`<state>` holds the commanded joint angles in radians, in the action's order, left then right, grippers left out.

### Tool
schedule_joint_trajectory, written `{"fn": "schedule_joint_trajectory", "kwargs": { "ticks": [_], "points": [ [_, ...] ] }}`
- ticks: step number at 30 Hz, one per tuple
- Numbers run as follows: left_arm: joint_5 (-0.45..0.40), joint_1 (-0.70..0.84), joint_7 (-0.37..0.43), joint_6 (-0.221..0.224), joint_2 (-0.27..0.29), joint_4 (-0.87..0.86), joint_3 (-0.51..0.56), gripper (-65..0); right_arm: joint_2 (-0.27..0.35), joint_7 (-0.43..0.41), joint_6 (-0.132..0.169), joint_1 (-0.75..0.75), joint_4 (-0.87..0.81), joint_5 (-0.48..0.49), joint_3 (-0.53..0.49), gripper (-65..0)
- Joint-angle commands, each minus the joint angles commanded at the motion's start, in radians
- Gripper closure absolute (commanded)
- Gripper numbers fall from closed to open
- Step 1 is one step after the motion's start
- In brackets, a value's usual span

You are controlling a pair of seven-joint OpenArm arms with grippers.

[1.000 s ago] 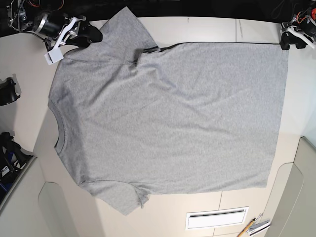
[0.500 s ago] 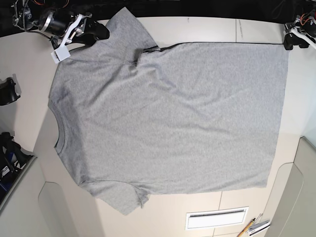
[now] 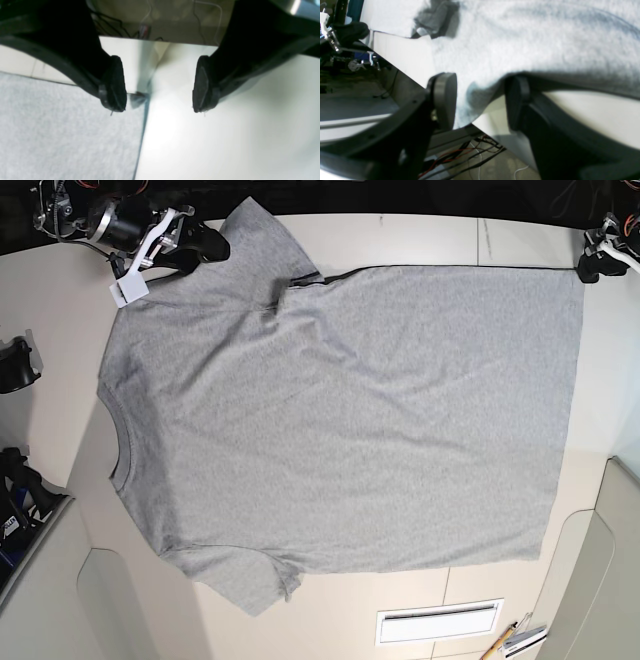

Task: Fold the T-shirt properly
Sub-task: 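Grasp the shirt's shoulder edge with both grippers, one at each end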

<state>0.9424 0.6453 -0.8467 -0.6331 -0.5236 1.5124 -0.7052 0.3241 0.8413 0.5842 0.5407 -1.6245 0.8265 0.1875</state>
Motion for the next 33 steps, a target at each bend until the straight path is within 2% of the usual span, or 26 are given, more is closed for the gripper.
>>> {"fn": "schedule_joint_trajectory", "kwargs": {
  "ticks": [8,13,18,25,26,29,30,31,32,33],
  "points": [
    [0.008,-0.009,-0.007,-0.019,0.044,-0.016,0.002,-45.4,-0.001,0.0,0.0,0.0,0.0,0.001,0.0,-31.5],
    [0.011,-0.011,-0.027,-0.042,0.044,-0.016,0.059,-45.4,-0.012,0.0,0.0,0.0,0.0,0.008,0.0,-31.5],
    [0.01,-0.014,-0.026,-0.042,0.044,-0.016,0.16,-45.3,-0.035,0.0,0.0,0.0,0.0,0.011,0.0,-31.5],
    [-0.042,-0.028,-0.021,-0.041,0.044,-0.016,0.17,-45.1,-0.073,-0.008,0.0,0.0,0.0,0.01,0.0,-31.0],
    [-0.042,-0.03,-0.018,-0.041,0.044,-0.016,0.17,-45.1,-0.077,-0.012,0.0,0.0,0.0,0.006,0.0,-28.9],
    [-0.041,-0.031,-0.014,-0.042,0.044,-0.016,0.17,-44.8,-0.078,-0.031,0.0,0.0,0.0,0.003,0.0,-16.1],
    [-0.041,-0.031,-0.013,-0.046,0.044,-0.016,0.17,-42.1,-0.078,-0.04,0.0,-0.001,0.0,0.004,0.0,-11.1],
    [-0.041,-0.031,-0.01,-0.056,0.044,-0.016,0.17,-35.0,-0.078,-0.05,0.0,-0.001,0.0,0.003,0.0,-6.0],
    [-0.04,-0.031,-0.002,-0.065,0.044,-0.016,0.17,-24.8,-0.078,-0.057,0.0,0.0,0.0,0.003,0.0,-1.6],
    [-0.041,-0.031,0.003,-0.065,0.044,-0.016,0.17,-14.5,-0.078,-0.057,0.0,-0.001,0.0,0.003,0.0,0.0]
  ]
}}
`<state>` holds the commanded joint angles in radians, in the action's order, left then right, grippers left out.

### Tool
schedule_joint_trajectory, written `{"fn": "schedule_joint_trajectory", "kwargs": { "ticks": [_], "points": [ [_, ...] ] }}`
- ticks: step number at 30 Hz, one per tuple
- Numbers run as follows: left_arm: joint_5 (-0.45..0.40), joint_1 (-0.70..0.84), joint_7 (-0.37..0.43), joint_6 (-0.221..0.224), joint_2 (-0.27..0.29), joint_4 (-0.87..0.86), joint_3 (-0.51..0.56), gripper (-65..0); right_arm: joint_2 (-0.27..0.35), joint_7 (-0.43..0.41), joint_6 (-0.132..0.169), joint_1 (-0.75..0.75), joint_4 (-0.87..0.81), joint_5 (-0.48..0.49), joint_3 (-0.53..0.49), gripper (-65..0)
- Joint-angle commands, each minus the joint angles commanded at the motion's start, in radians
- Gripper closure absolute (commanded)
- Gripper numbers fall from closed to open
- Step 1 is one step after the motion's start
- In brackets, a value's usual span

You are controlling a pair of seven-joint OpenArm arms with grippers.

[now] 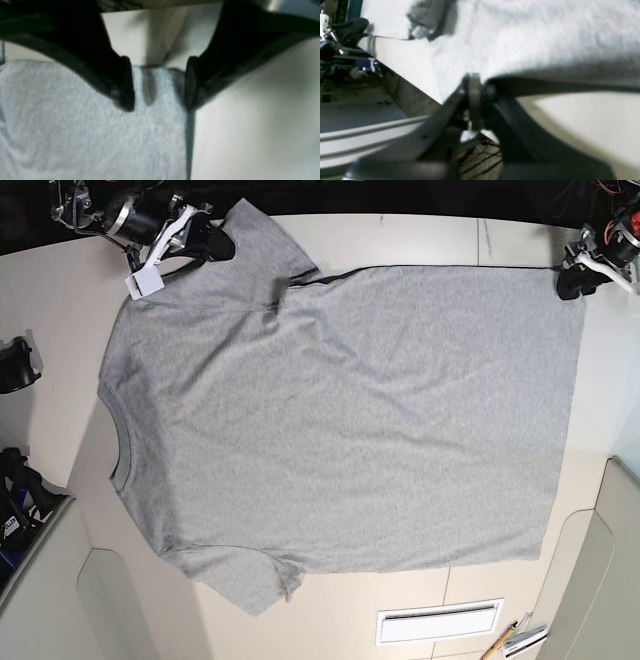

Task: Fold the T-shirt properly
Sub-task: 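Grasp the shirt's shoulder edge with both grippers, one at each end, then lift the shoulder edge and pull it taut between both grippers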

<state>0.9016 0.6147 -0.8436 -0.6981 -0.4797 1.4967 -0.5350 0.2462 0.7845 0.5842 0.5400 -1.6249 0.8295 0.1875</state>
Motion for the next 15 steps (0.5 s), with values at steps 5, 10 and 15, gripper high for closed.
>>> {"fn": "schedule_joint_trajectory", "kwargs": {
  "ticks": [5,10,15],
  "points": [
    [-0.001,-0.002,0.005,0.0,-0.004,0.0,-0.001,0.0,0.0,0.001,0.008,0.0,-0.002,-0.01,0.0,0.0],
    [0.0,-0.003,-0.019,0.0,-0.037,0.038,-0.004,0.0,0.0,0.027,0.008,-0.002,-0.059,0.027,0.034,0.0],
    [0.0,-0.002,-0.032,0.0,-0.047,0.145,-0.06,0.0,0.0,0.092,0.019,-0.002,-0.14,0.095,0.124,0.0]
  ]
}}
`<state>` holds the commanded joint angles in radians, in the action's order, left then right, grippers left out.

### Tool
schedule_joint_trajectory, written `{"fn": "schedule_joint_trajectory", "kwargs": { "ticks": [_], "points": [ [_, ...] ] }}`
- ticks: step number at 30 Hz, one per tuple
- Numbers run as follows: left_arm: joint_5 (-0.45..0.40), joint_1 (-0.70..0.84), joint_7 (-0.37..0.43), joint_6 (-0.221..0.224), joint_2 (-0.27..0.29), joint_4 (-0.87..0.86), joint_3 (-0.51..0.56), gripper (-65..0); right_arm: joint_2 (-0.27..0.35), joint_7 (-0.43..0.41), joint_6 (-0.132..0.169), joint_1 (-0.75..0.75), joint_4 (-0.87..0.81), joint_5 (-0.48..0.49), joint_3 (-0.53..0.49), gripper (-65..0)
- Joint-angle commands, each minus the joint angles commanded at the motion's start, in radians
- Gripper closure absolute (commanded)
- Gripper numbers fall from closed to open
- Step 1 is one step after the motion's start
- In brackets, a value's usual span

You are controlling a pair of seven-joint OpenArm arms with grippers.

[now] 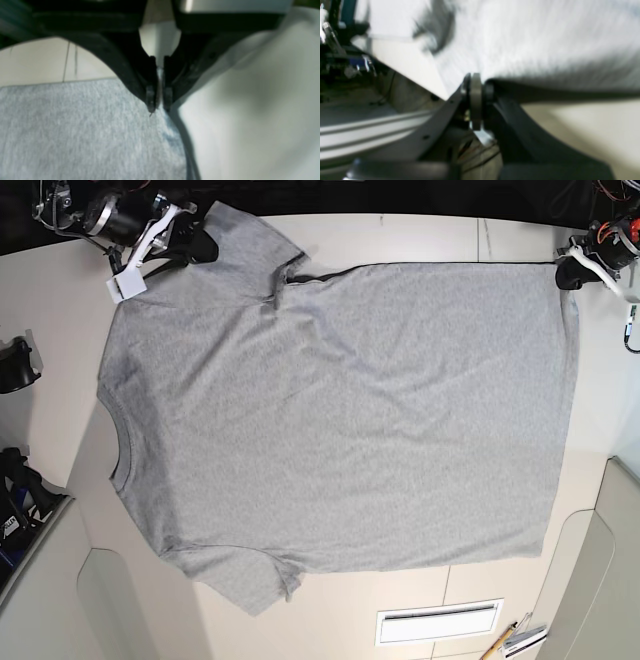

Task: Fold the T-shirt properly
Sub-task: 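Lift the shoulder edge and pull it taut between both grippers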

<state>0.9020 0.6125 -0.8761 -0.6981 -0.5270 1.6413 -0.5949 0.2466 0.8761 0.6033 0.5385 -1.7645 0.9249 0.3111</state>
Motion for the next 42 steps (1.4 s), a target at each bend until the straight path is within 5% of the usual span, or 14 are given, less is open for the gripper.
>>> {"fn": "schedule_joint_trajectory", "kwargs": {
  "ticks": [8,20,34,42],
  "points": [
    [0.064,-0.005,0.003,0.0,-0.001,0.034,-0.079,0.0,0.0,0.023,0.007,-0.016,-0.086,0.054,0.063,0.0],
    [0.018,-0.192,0.037,0.0,-0.003,0.01,-0.074,0.0,0.003,0.016,0.006,-0.256,-0.073,-0.057,0.063,0.0],
    [-0.076,-0.488,0.098,0.0,-0.003,-0.273,0.071,0.0,0.005,-0.001,0.006,-0.601,0.292,-0.064,-0.04,0.0],
    [-0.163,-0.533,0.163,0.0,-0.002,-0.299,0.093,0.0,0.005,-0.092,0.005,-0.715,0.414,-0.178,-0.11,0.0]
  ]
}}
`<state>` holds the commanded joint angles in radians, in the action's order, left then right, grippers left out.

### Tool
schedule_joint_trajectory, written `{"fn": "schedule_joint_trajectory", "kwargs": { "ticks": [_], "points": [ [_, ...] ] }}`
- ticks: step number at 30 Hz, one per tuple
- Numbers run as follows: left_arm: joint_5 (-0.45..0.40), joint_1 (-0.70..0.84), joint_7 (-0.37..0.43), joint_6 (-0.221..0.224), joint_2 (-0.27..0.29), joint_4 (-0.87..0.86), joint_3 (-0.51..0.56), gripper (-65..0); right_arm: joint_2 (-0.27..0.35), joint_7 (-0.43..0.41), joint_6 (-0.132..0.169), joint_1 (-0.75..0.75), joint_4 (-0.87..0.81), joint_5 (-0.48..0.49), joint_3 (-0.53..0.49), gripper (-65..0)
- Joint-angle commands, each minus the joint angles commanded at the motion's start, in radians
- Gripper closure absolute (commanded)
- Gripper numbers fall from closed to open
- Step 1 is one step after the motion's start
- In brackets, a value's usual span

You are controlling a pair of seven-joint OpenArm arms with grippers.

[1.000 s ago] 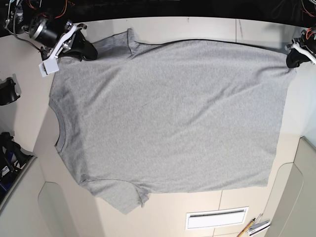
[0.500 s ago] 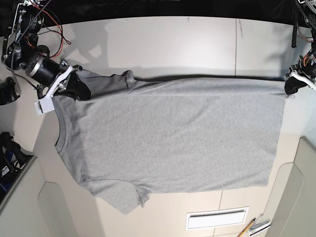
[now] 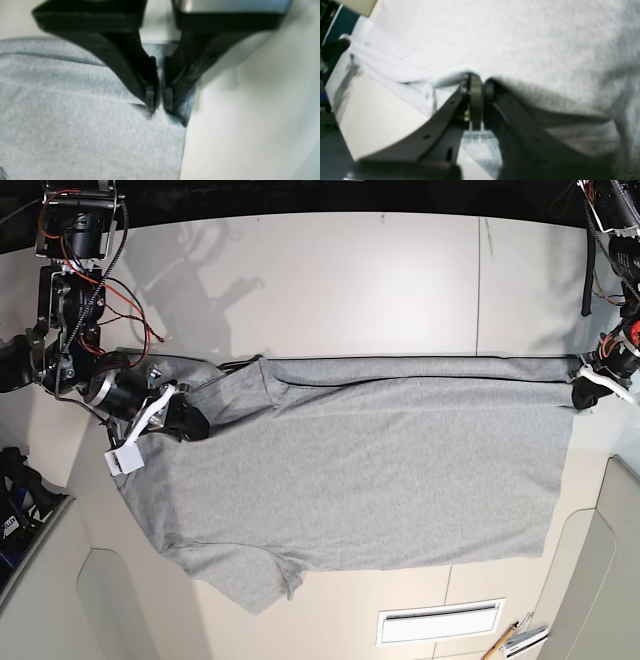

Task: Fold the T-shirt properly
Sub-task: 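Lift the shoulder edge and pull it taut between both grippers, then release the shoulder edge and move both grippers to the hem corners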

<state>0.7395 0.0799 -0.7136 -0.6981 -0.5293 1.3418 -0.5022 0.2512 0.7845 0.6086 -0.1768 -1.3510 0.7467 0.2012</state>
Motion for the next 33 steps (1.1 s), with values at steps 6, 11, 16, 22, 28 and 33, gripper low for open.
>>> {"fn": "schedule_joint_trajectory", "kwargs": {
  "ticks": [6,11,16,22,28,33],
  "points": [
    [-0.004,-0.002,0.015,0.0,0.0,0.0,0.0,0.0,-0.005,-0.036,-0.003,-0.053,0.029,-0.058,0.0,0.0],
    [-0.005,-0.006,0.042,0.0,0.0,0.0,0.0,0.0,-0.005,-0.06,-0.002,-0.07,0.029,-0.084,0.0,0.0],
    [-0.004,-0.008,0.045,0.0,0.007,0.0,0.014,-8.1,-0.005,-0.07,-0.003,-0.063,0.03,-0.116,-0.001,-3.6],
    [-0.004,-0.011,0.042,0.0,0.008,0.0,0.031,-36.2,-0.005,-0.02,-0.011,-0.061,0.028,-0.117,0.027,-36.4],
    [0.122,-0.006,-0.075,0.0,0.008,0.0,-0.059,-36.1,-0.003,0.06,-0.01,-0.013,0.021,-0.042,0.329,-36.4],
    [0.255,0.024,-0.16,0.0,0.008,0.0,-0.172,-36.2,0.003,0.069,-0.01,0.105,0.021,-0.021,0.475,-36.4]
  ]
}}
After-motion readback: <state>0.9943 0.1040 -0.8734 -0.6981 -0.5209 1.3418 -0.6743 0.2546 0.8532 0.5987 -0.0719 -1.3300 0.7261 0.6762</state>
